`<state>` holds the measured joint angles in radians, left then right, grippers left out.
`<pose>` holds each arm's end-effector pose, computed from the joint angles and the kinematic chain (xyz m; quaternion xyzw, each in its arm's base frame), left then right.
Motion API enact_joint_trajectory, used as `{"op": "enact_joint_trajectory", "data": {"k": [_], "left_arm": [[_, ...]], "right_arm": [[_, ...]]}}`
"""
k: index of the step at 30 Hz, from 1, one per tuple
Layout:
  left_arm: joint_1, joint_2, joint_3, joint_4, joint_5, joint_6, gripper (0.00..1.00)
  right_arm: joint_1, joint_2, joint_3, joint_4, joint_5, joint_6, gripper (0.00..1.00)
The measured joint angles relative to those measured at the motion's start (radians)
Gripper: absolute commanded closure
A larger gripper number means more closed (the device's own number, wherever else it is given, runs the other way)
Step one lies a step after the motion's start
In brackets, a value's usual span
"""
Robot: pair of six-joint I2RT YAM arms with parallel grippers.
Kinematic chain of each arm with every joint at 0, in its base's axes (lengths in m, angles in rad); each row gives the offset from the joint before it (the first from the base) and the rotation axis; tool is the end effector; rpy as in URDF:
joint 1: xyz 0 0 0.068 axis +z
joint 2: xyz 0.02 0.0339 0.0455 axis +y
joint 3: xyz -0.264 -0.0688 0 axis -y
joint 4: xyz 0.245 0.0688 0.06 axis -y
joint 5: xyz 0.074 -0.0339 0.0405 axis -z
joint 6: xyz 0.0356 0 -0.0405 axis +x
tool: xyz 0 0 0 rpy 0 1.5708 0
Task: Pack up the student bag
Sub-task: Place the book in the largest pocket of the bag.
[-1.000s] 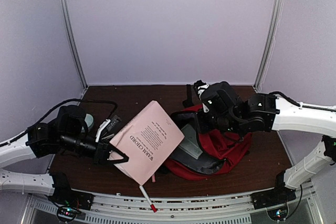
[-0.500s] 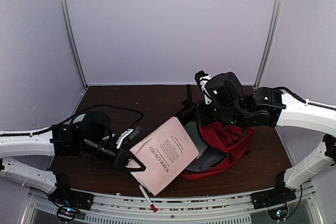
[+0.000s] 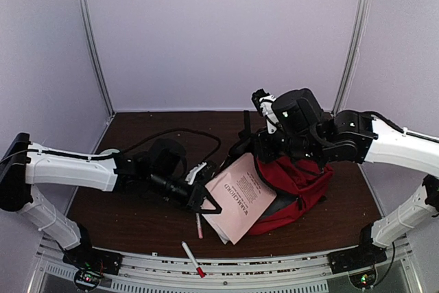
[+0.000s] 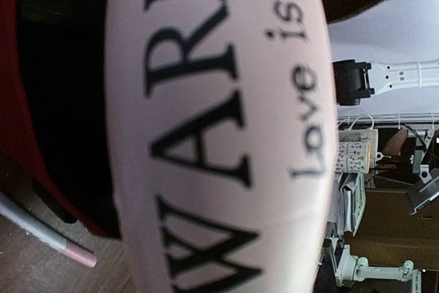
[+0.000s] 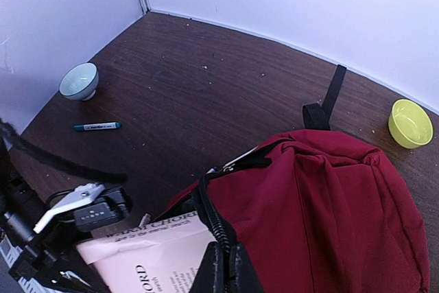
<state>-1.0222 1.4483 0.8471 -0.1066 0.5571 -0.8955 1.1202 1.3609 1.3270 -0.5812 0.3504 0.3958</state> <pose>0.1419 -0.2683 0.2187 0.1701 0.8643 -0.4726 0.0266 0.1415 0.2644 0.3614 -0.2349 0.8461 0.1989 0.4353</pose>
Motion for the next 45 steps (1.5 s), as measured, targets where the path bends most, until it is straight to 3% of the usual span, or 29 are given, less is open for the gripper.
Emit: {"op": "enact_joint_trajectory", "data": {"k": [10,21,36,41,45], "left_arm": [[0.026,0.199,0.148,0.132,0.065,-0.126,1.0],[0.064,0.391,0.312,0.166,0.077,-0.23,0.98],[0.066,0.492,0.462,0.131,0.01,-0.246,0.84],[0.066,0.534,0.515,0.132,0.001,-0.249,0.7],[0.067,0.559,0.536,0.134,-0.017,-0.236,0.31]], "right_arm": [[0.0,-0.049,-0.006,-0.01,-0.043,-0.008,1.0],[0.003,-0.097,-0.055,0.006,-0.097,-0.021,1.0],[0.026,-0.11,-0.097,0.069,-0.13,-0.037,1.0],[0.029,-0.113,-0.107,0.08,-0.132,-0.037,1.0],[0.03,-0.124,-0.122,0.084,-0.133,-0.037,1.0]]}}
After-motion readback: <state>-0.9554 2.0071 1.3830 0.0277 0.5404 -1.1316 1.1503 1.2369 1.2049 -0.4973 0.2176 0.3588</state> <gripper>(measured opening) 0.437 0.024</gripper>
